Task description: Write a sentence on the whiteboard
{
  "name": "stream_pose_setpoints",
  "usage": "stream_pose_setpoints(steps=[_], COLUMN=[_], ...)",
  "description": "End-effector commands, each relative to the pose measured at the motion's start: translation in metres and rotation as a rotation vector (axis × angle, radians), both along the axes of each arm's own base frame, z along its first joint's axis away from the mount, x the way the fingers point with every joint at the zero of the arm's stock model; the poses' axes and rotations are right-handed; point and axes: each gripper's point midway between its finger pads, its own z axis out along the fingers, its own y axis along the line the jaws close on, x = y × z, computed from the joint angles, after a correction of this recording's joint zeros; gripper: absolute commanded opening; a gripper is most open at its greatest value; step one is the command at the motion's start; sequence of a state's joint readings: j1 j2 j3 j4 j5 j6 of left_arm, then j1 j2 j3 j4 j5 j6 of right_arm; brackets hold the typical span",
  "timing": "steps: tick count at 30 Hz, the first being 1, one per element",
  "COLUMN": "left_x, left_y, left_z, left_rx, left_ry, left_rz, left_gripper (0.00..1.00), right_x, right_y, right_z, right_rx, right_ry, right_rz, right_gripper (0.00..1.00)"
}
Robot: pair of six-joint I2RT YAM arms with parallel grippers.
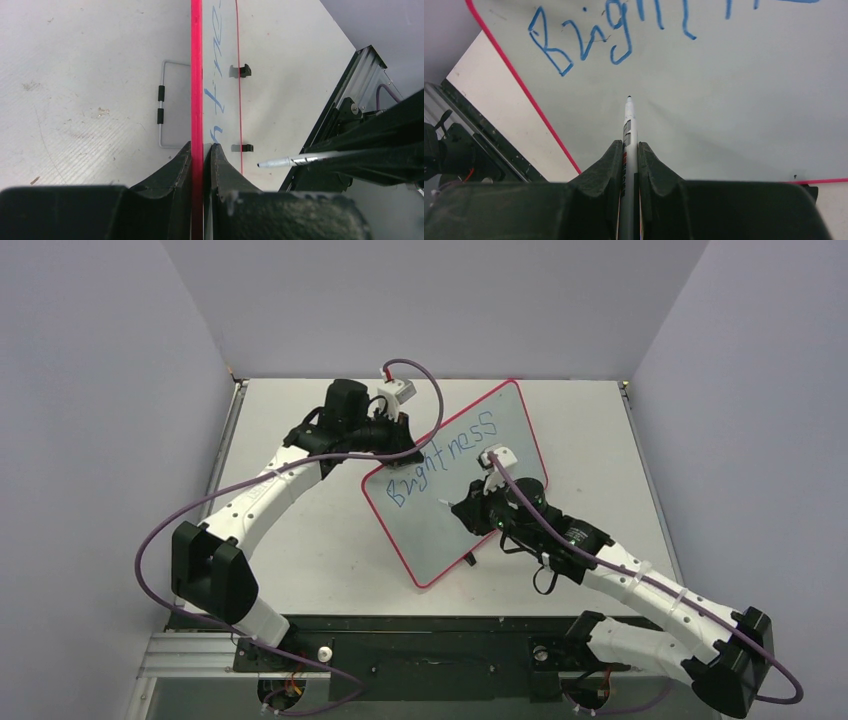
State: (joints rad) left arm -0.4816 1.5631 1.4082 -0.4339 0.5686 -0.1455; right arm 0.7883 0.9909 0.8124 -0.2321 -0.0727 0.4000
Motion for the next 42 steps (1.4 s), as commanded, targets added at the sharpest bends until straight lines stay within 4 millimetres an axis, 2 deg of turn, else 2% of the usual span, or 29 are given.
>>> stream_pose_setpoints(steps=[1, 4, 17, 22, 42], left_x=[0.044, 0.051, 0.077, 0.080, 0.083], left_y=[0.024, 0.032, 0.056, 0.059, 0.060], left_z=[0.033, 0.031, 0.010, 0.009, 0.004], left_rx=[0.052, 0.068, 0.108, 0.108, 0.117], left_ry=[-0.272, -0.278, -0.241, -0.237, -0.223], left_rz=[0.144, 0.197, 0.307, 0.315, 0.323], left_gripper=[0.00, 0.00, 0.00, 0.00, 0.00], right_x=[-0.004, -0.011, -0.017, -0.018, -0.029], right_y=[0.015, 0.022, 0.042, 0.048, 0.084], right_z=[0.020, 0.019, 0.002, -0.007, -0.017], right_rx=[0.014, -0.006, -0.054, -0.074, -0.102], right_ry=[-0.122, -0.148, -0.163, -0.160, -0.162], right_rz=[0.020, 0.035, 0.040, 0.047, 0.121], right_gripper=[0.00, 0.00, 0.00, 0.00, 0.00])
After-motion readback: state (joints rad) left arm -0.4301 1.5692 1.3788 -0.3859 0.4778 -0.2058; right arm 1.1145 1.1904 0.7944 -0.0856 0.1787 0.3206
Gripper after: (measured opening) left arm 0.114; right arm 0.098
